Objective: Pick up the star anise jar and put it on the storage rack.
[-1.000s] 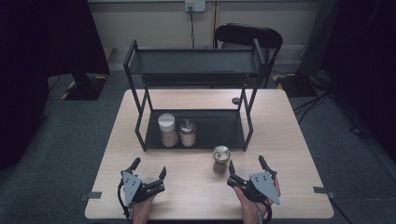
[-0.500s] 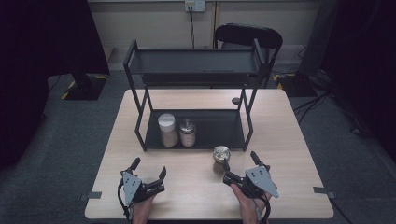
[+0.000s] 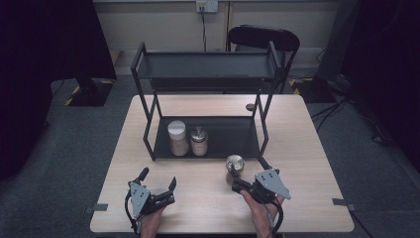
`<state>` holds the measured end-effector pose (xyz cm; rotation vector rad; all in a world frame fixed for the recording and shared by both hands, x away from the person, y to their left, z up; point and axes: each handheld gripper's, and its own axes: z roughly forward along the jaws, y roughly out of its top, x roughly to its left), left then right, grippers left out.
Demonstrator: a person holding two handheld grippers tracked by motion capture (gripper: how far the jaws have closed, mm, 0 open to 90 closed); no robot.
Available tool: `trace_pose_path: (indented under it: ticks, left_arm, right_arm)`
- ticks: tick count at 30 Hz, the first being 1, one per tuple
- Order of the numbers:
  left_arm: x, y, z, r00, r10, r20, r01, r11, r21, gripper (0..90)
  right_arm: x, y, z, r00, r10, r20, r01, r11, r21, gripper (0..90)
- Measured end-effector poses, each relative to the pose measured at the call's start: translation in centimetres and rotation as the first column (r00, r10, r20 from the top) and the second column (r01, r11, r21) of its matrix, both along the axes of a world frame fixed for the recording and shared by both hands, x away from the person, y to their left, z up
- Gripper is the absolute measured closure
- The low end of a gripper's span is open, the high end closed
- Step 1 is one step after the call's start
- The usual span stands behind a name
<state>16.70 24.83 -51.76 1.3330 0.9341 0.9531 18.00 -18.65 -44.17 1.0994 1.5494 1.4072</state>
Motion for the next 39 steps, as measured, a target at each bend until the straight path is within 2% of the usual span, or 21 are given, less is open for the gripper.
trace_pose_path:
  ticks: [9,16,24,39]
  left_arm:
    - [0.0,0.0,0.0,1.0000,-0.001,0.000,0.001,1.0000,0.002,0.1]
    - [0.0,0.0,0.0,1.0000,-0.002,0.000,0.002,1.0000,0.002,0.1]
    - [0.0,0.0,0.0,1.0000,-0.002,0.000,0.002,1.0000,0.001,0.1]
    - [0.0,0.0,0.0,1.0000,-0.001,0.000,0.001,1.0000,0.000,0.1]
  right_arm:
    - [0.8,0.5,-0.6,0.9995,0.030,-0.007,-0.030,0.9996,-0.003,4.7]
    - [1.3,0.9,-1.3,0.9985,0.048,-0.027,-0.049,0.9985,-0.023,5.7]
    - [1.6,1.3,-2.0,0.9980,0.048,-0.040,-0.049,0.9980,-0.038,3.3]
    - [1.8,1.6,-2.3,0.9963,0.039,-0.077,-0.044,0.9970,-0.064,5.2]
